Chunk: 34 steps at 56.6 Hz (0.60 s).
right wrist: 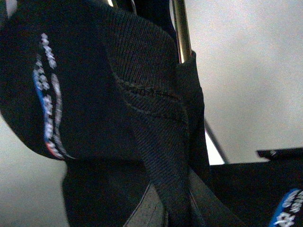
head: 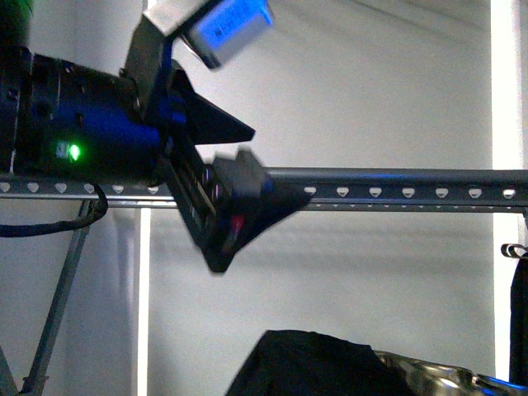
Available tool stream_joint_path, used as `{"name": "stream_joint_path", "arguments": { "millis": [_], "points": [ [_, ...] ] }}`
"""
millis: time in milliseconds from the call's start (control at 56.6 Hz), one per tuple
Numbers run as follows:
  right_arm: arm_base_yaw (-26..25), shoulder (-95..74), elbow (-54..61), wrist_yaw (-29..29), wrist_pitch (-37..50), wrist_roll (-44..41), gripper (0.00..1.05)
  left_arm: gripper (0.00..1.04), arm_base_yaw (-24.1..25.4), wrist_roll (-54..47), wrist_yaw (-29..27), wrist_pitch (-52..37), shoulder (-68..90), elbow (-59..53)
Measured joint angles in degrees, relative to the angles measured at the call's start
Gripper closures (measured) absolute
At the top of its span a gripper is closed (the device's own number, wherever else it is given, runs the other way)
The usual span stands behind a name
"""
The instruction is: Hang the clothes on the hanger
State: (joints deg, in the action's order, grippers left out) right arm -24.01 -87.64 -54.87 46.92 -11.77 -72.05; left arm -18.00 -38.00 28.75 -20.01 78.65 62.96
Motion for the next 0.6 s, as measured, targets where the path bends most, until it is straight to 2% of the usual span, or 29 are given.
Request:
{"name": "stream_joint_path", "arguments": {
  "millis": [53, 124, 194, 300, 336, 442, 512, 601],
  "points": [
    [-0.4, 0.2, 0.0, 1.0, -0.2, 4.7, 1.00, 0.07, 1.7, 11.2, 0.2, -1.4, -0.3, 1.0],
    [-0.5, 1.5, -0.1, 3.7, 0.9, 14.9, 1.01, 0.07, 5.0, 25.9, -2.8, -3.7, -0.2, 3.0],
    [-0.2, 3.9, -0.1, 4.3, 3.3, 25.7, 1.01, 0.07, 8.2, 36.9, -8.5, -3.6, 0.2, 6.0],
    [0.7, 6.7, -1.6, 2.7, 4.6, 43.4, 1.01, 0.07, 12.0, 48.9, -20.1, 2.3, 1.2, 10.5],
    [0.9, 6.9, -1.8, 2.5, 4.8, 46.1, 1.01, 0.07, 12.4, 50.1, -20.9, 2.6, 1.2, 10.6],
    [1.5, 7.1, -3.8, 1.4, 6.2, 62.8, 1.01, 0.07, 13.6, 54.1, -25.4, 3.2, 1.0, 9.9],
    [2.1, 7.2, -5.3, 1.2, 8.1, 72.8, 1.01, 0.19, 14.0, 49.5, -31.5, 11.5, -2.5, 8.3],
    [2.5, 7.1, -6.8, 0.6, 9.2, 80.8, 1.01, 0.33, 14.1, 43.7, -32.3, 12.0, -9.0, 0.0]
  ]
}}
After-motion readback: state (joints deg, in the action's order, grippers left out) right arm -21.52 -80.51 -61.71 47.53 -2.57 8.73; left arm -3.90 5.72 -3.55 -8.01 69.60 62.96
